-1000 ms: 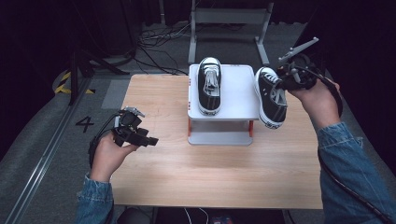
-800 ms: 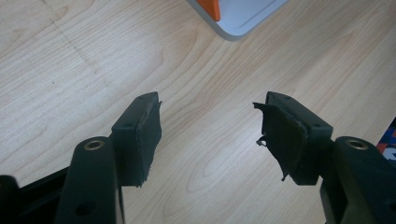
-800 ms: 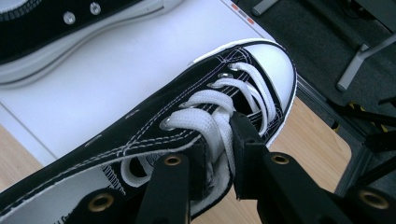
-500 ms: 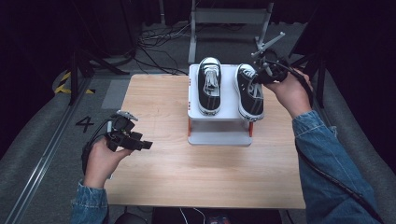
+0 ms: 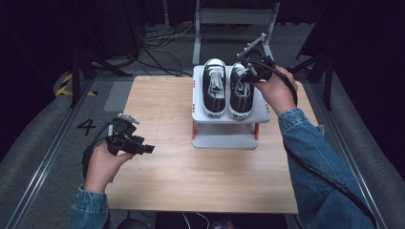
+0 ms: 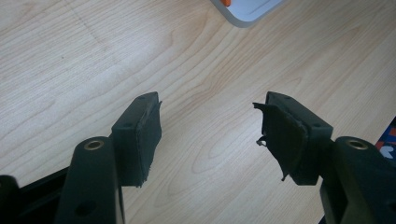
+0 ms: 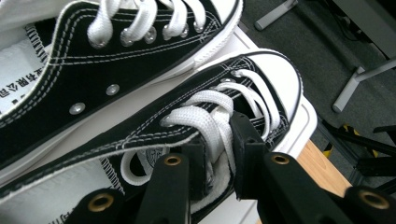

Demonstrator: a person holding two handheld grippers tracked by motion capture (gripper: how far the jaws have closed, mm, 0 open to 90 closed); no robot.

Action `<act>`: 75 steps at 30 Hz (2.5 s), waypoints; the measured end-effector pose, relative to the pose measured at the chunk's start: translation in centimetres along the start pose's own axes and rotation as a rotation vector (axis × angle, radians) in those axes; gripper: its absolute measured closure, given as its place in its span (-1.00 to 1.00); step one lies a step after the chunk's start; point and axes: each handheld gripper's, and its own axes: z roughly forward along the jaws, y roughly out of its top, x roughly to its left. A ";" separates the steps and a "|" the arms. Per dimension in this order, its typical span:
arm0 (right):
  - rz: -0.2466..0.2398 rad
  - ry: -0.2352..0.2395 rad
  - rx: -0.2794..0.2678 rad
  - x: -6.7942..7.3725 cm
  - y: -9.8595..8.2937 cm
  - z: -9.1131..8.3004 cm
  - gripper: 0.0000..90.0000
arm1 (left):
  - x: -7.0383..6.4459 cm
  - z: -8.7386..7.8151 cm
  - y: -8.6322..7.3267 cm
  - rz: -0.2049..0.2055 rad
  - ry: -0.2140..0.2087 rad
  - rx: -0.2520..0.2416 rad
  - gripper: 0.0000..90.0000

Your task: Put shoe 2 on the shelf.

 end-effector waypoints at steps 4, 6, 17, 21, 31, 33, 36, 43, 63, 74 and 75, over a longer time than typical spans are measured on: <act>-0.028 -0.015 0.005 0.6 0.3 0.1 0.74 | 0.0 0.0 0.2 0.010 -0.002 -0.006 -0.15; -0.036 -0.017 0.003 0.8 0.3 0.2 0.74 | 0.0 0.1 0.4 0.010 -0.005 -0.004 -0.15; -0.080 -0.026 -0.010 1.3 0.1 0.3 0.62 | -0.1 0.3 0.6 0.011 -0.006 -0.001 -0.15; -0.054 0.018 -0.034 0.9 -0.2 -0.1 0.23 | 0.0 0.4 0.6 0.012 -0.006 0.003 -0.15; 0.019 0.086 -0.180 0.0 -3.1 -4.7 0.05 | 0.0 0.6 0.6 0.007 -0.010 0.008 -0.15; 0.029 0.103 -0.197 -0.4 -4.1 -5.6 0.04 | -0.1 0.6 0.5 0.011 -0.005 0.012 -0.15; 0.053 0.106 -0.205 -1.2 -5.7 -6.7 0.04 | -0.3 0.4 0.6 0.017 0.013 0.000 -0.15; 0.070 0.097 -0.195 -2.4 -9.6 -8.9 0.07 | -0.5 0.4 0.9 0.033 0.025 -0.020 -0.16; 0.092 0.177 -0.183 -4.9 -20.2 -9.4 0.00 | -0.9 0.3 0.3 0.044 0.021 0.005 -0.18; 0.157 0.229 -0.206 -4.0 -25.8 -7.3 -0.04 | -1.0 0.5 0.5 0.060 0.017 0.012 -0.19; 0.175 0.238 -0.213 -3.9 -26.2 -6.9 -0.05 | -1.0 0.6 0.5 0.060 0.018 0.014 -0.19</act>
